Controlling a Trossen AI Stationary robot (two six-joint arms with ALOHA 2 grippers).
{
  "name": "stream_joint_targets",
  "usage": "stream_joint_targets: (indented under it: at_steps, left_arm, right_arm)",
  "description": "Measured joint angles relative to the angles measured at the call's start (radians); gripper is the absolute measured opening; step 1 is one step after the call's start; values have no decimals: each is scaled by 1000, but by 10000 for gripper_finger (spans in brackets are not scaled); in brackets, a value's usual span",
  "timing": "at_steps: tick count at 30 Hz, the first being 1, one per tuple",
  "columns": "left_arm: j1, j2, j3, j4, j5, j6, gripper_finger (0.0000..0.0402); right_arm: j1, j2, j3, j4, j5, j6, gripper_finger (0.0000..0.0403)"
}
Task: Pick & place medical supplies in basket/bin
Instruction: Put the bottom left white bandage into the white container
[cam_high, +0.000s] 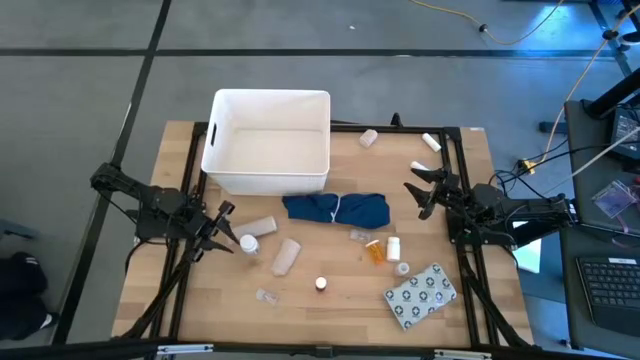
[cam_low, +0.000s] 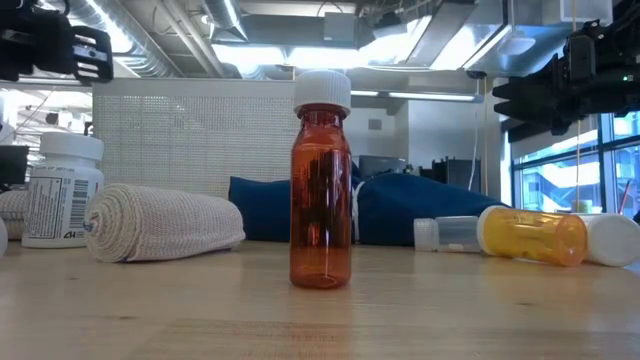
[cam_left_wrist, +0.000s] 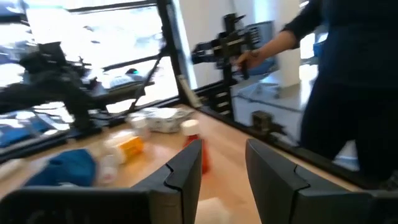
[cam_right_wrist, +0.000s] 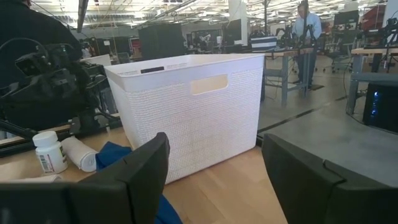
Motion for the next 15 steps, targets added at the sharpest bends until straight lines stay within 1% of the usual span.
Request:
stream_joint_targets:
  at_steps: [5, 7, 15]
  left_arm:
    - [0, 0, 0, 50, -121, 3, 118]
    - [0, 1, -1, 106, -137, -20, 118]
    - [0, 0, 0, 547, -138, -44, 118]
  right_arm:
    - [0, 0, 0, 0, 0, -1, 257]
    - [0, 0, 0, 0, 0, -1, 257]
    - [0, 0, 0, 0, 0, -2, 257]
